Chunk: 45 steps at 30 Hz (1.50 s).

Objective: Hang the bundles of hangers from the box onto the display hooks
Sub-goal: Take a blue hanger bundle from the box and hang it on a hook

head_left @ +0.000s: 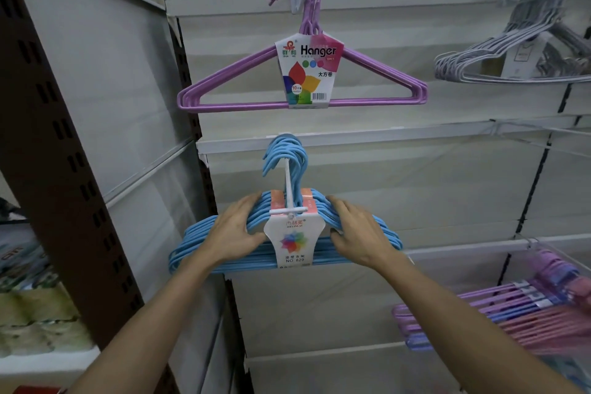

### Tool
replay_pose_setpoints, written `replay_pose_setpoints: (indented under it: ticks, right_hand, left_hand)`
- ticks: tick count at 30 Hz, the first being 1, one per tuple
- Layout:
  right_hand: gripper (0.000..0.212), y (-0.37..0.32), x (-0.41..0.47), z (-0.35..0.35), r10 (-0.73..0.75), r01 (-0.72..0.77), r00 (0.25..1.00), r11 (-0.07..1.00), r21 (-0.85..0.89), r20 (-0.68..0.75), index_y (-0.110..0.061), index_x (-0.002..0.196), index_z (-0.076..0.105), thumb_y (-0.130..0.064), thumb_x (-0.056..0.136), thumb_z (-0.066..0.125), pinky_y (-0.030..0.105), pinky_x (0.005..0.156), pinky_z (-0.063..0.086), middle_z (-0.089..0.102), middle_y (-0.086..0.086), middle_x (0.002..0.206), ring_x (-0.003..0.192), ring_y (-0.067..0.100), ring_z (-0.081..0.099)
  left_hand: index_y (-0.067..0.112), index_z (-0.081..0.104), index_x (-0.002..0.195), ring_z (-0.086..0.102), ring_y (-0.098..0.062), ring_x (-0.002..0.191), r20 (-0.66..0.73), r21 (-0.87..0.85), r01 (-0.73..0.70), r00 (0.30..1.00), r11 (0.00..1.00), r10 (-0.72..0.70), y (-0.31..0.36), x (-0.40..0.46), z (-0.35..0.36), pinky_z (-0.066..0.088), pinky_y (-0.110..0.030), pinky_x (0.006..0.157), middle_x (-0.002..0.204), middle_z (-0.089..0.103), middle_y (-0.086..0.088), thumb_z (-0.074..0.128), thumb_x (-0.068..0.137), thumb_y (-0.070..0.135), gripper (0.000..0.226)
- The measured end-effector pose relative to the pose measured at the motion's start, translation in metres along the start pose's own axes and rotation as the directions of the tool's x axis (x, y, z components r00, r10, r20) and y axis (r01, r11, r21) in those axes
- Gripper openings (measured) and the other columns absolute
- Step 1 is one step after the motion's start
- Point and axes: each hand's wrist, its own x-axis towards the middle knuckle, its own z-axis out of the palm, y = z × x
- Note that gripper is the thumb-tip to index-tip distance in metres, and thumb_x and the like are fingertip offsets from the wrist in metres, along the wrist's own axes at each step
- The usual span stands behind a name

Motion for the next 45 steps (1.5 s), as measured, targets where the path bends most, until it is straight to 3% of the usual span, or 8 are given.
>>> replay_pose_setpoints:
  ticks: [3, 7, 12, 16, 19, 32, 39, 45]
  right_hand:
    - [0.074, 0.003, -0.007, -0.017, -0.032, 0.033, 0.999, 0.998, -0.045, 0.033, -0.022, 0.149, 0.029, -0.028, 0.081, 0.058, 0.040, 0.108, 0.036, 0.047, -0.001, 0.146, 0.129, 0.023, 0.047]
    - [0.067, 0.009, -0.022, -0.041, -0.061, 0.063, 0.997, 0.997, -0.038, 0.051, -0.027, 0.145, 0.036, -0.033, 0.082, 0.058, 0.041, 0.108, 0.037, 0.049, -0.005, 0.145, 0.130, 0.020, 0.047]
    - [0.047, 0.025, -0.046, -0.066, -0.036, 0.038, 0.994, 0.999, 0.017, -0.099, -0.024, 0.130, 0.053, -0.037, 0.085, 0.050, 0.040, 0.094, 0.048, 0.064, -0.006, 0.126, 0.115, 0.022, 0.061]
    - [0.034, 0.043, -0.079, -0.090, 0.015, -0.007, 0.985, 0.999, 0.050, -0.170, -0.027, 0.121, 0.059, -0.032, 0.087, 0.056, 0.039, 0.082, 0.053, 0.070, -0.011, 0.108, 0.100, 0.020, 0.067]
    - [0.028, 0.060, -0.112, -0.113, 0.055, -0.049, 0.981, 0.998, 0.036, -0.184, -0.028, 0.118, 0.062, -0.032, 0.091, 0.055, 0.037, 0.077, 0.053, 0.072, -0.010, 0.099, 0.093, 0.019, 0.068]
    - [0.025, 0.172, -0.294, -0.214, 0.364, -0.375, 0.894, 0.927, 0.008, -0.261, -0.029, 0.109, 0.065, -0.034, 0.088, 0.052, 0.037, 0.073, 0.052, 0.075, -0.009, 0.092, 0.093, 0.024, 0.069]
    - [0.027, 0.234, -0.410, -0.264, 0.537, -0.584, 0.784, 0.808, -0.079, -0.311, -0.031, 0.112, 0.063, -0.038, 0.091, 0.048, 0.038, 0.070, 0.050, 0.075, -0.005, 0.095, 0.092, 0.029, 0.068]
    - [0.022, 0.270, -0.499, -0.297, 0.657, -0.730, 0.649, 0.680, -0.072, -0.383, -0.031, 0.110, 0.063, -0.033, 0.092, 0.050, 0.037, 0.066, 0.049, 0.074, -0.004, 0.094, 0.091, 0.025, 0.067]
  left_hand:
    - [0.025, 0.037, 0.146, 0.042, -0.014, 0.131, -0.046, -0.113, -0.020, 0.999, 0.993, 0.015, 0.018, -0.015, -0.010, 0.038, -0.042, 0.109, 0.148, 0.042, 0.004, 0.059, 0.072, 0.060, 0.085]
    - [0.019, 0.058, 0.125, 0.052, -0.006, 0.112, -0.288, -0.192, -0.155, 0.953, 0.969, 0.095, 0.041, -0.039, -0.013, 0.045, -0.036, 0.099, 0.120, 0.056, 0.012, 0.060, 0.085, 0.027, 0.041]
    - [0.022, 0.068, 0.100, 0.054, 0.001, 0.082, -0.436, -0.236, -0.242, 0.892, 0.941, 0.120, 0.070, -0.061, 0.000, 0.043, -0.016, 0.069, 0.098, 0.061, 0.019, 0.060, 0.092, 0.006, 0.019]
    - [0.031, 0.070, 0.094, 0.062, -0.018, 0.081, -0.367, -0.308, -0.304, 0.912, 0.901, 0.182, 0.103, -0.071, 0.019, 0.051, -0.034, 0.070, 0.094, 0.069, 0.009, 0.058, 0.091, 0.033, 0.013]
    - [0.033, 0.069, 0.096, 0.065, -0.015, 0.088, -0.312, -0.405, -0.325, 0.928, 0.854, 0.205, 0.138, -0.074, 0.038, 0.053, -0.040, 0.079, 0.096, 0.070, 0.009, 0.057, 0.089, 0.034, 0.015]
    - [0.018, 0.066, 0.105, 0.063, -0.015, 0.075, -0.232, -0.758, -0.413, 0.894, 0.505, 0.383, 0.356, -0.069, 0.153, 0.050, -0.023, 0.070, 0.085, 0.070, 0.003, 0.055, 0.087, 0.038, 0.029]
    - [0.003, 0.063, 0.109, 0.058, -0.019, 0.072, -0.116, -0.892, -0.302, 0.872, 0.336, 0.475, 0.470, -0.083, 0.237, 0.050, -0.022, 0.068, 0.078, 0.066, -0.001, 0.048, 0.099, 0.004, 0.018]
    - [0.003, 0.063, 0.112, 0.058, -0.010, 0.068, -0.024, -0.928, -0.240, 0.802, 0.285, 0.598, 0.561, -0.096, 0.293, 0.051, -0.020, 0.070, 0.082, 0.065, -0.001, 0.051, 0.098, 0.008, 0.019]
